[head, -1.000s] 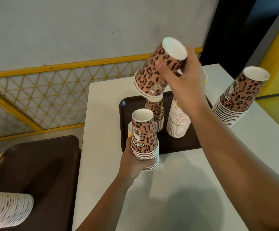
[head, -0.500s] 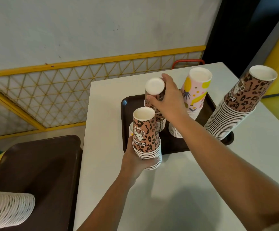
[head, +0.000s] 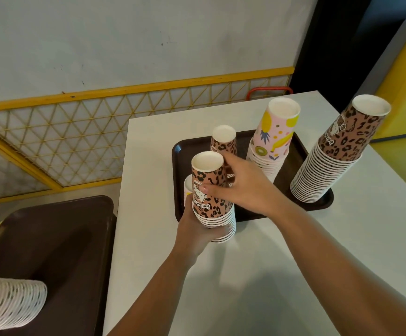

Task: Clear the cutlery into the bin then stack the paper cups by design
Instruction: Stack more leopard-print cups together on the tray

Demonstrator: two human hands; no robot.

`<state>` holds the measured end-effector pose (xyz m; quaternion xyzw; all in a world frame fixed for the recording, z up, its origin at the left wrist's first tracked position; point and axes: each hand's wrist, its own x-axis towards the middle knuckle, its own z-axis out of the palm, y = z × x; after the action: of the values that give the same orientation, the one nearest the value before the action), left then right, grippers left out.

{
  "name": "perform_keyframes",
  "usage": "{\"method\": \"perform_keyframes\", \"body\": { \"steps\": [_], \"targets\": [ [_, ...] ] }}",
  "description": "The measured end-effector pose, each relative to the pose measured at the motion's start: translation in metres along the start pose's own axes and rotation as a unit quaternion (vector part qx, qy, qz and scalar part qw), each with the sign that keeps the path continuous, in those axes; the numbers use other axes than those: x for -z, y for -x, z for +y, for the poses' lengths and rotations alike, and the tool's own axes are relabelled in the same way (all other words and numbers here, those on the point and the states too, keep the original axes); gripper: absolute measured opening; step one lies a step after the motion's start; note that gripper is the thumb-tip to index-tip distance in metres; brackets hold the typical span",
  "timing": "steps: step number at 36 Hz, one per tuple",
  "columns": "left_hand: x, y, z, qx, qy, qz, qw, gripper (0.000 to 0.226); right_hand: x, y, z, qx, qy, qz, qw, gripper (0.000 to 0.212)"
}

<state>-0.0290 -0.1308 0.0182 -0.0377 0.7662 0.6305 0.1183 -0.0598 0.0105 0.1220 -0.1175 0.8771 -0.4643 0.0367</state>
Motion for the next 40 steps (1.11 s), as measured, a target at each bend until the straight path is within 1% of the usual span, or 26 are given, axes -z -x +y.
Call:
{"method": "perform_keyframes", "body": {
  "steps": [3,8,13,17,20,22,25,28,30,32,36,40],
  "targets": [
    [0.0,0.002,-0.001,0.001,0.001,-0.004,1.0,0.106,-0.003,0.001,0.003,-0.001,-0.003,0.009,1.0,0.06],
    [0.0,0.006,0.0,-0.011,-0.003,-0.006,1.0,0.097,-0.009,0.003,0.005,-0.007,0.004,0.03,1.0,0.058],
    [0.003,0.005,0.001,-0.014,0.015,-0.01,1.0,0.104,-0.006,0.002,-0.004,0.005,-0.019,0.068,0.998,0.054],
    [0.004,0.005,0.001,-0.004,0.017,-0.009,1.0,0.102,0.003,-0.003,-0.013,0.018,-0.026,0.106,0.994,0.057],
    [0.005,0.005,0.0,0.012,0.009,-0.002,1.0,0.092,0.014,-0.009,-0.021,0.028,-0.042,0.145,0.988,0.051],
    [0.006,0.005,-0.002,0.019,0.009,0.005,1.0,0.088,0.022,-0.014,-0.026,0.03,-0.066,0.18,0.981,0.051],
    [0.008,0.006,-0.004,0.018,0.009,0.012,1.0,0.089,0.034,-0.024,-0.031,0.031,-0.097,0.248,0.963,0.056],
    [0.009,0.006,-0.005,0.017,0.009,0.016,1.0,0.092,0.044,-0.037,-0.032,0.036,-0.073,0.311,0.947,0.056],
    [0.01,0.005,-0.004,0.018,0.006,0.017,1.0,0.09,0.045,-0.046,-0.028,0.035,-0.037,0.334,0.941,0.056],
    [0.01,0.004,-0.002,0.019,0.005,0.015,1.0,0.09,0.043,-0.055,-0.021,0.034,0.002,0.336,0.941,0.058],
    [0.009,0.002,-0.002,0.012,0.0,0.018,1.0,0.093,0.032,-0.064,-0.007,0.012,0.071,0.316,0.946,0.062],
    [0.009,0.001,-0.001,0.013,0.002,0.018,1.0,0.091,0.021,-0.068,0.002,-0.011,0.081,0.266,0.961,0.064]
  ]
}}
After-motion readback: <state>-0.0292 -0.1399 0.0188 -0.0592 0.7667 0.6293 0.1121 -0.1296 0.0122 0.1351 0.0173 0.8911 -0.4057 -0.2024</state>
